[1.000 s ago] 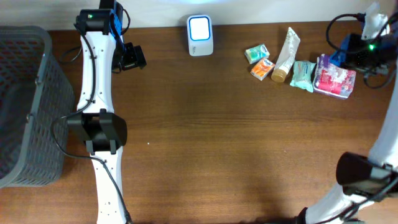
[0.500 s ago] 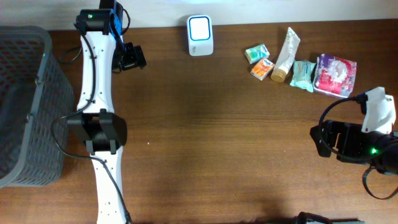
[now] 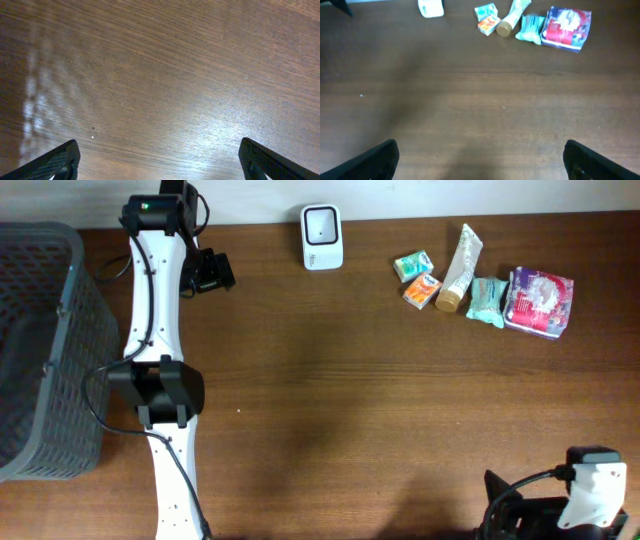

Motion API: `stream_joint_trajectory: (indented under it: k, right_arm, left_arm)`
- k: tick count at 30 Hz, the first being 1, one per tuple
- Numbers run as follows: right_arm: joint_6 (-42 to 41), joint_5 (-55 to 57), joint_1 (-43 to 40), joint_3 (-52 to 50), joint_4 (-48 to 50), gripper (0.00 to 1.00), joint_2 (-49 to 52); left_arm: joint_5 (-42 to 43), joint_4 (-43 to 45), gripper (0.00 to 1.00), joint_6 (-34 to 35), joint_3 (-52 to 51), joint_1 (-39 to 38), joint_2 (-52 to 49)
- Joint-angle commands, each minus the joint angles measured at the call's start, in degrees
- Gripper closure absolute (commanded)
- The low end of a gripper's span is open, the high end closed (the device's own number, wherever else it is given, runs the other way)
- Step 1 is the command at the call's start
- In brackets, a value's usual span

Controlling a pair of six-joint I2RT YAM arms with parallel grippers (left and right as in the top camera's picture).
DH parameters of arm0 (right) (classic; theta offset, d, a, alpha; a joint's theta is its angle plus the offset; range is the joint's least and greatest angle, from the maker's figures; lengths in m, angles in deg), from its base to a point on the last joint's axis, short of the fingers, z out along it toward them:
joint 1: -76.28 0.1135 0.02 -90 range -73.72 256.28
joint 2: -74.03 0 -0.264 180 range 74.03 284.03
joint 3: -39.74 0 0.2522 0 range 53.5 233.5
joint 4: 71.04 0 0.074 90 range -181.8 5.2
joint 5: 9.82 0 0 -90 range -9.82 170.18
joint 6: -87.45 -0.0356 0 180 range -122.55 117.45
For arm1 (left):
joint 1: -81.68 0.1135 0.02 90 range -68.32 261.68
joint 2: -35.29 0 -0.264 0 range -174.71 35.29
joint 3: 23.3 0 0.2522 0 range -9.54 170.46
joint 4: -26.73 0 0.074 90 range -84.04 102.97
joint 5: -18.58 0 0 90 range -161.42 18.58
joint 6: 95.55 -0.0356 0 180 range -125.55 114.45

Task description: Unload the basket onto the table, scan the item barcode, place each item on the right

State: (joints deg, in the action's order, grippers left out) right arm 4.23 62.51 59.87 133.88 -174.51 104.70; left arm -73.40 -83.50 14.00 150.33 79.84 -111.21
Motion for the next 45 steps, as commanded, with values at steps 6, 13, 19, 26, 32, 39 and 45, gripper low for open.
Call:
stream_joint_trajectory:
  k: [6,13,19,26,32,39,45]
  right_arm:
    - [3.52,-1.90,0.35,-5.88,2.16,0.01,-1.75]
    - [4.59,-2.69,11.96,-26.10,24.55,0.01,-15.50]
    - [4.59,-2.69,13.86,-53.64,50.90,0.01,-27.28]
    - [4.52,2.10,13.77,-69.18,74.23,0.01,-30.47]
    - [-4.11,8.50,13.77,-73.72,80.59,0.01,-30.47]
    - [-10.32,8.92,13.77,-80.06,89.53,0.01,-30.49]
    - [-13.75,11.10,13.77,-80.06,85.81,0.01,-30.49]
  left_arm:
    - [-0.63,-0.07,0.01,-0.04,0.50,0.26,1.22]
    - [-0.63,-0.07,0.01,-0.04,0.50,0.26,1.22]
    - [-0.63,-0.07,0.01,-0.04,0.50,0.26,1.22]
    - [-0.63,-0.07,0.01,-0.04,0.52,0.26,1.22]
    - [-0.63,-0.07,0.01,-0.04,0.50,0.26,1.22]
    - [-0.63,-0.07,0.01,-0.04,0.50,0.26,1.22]
    - [-0.63,-0.07,0.01,-0.04,0.50,0.26,1.22]
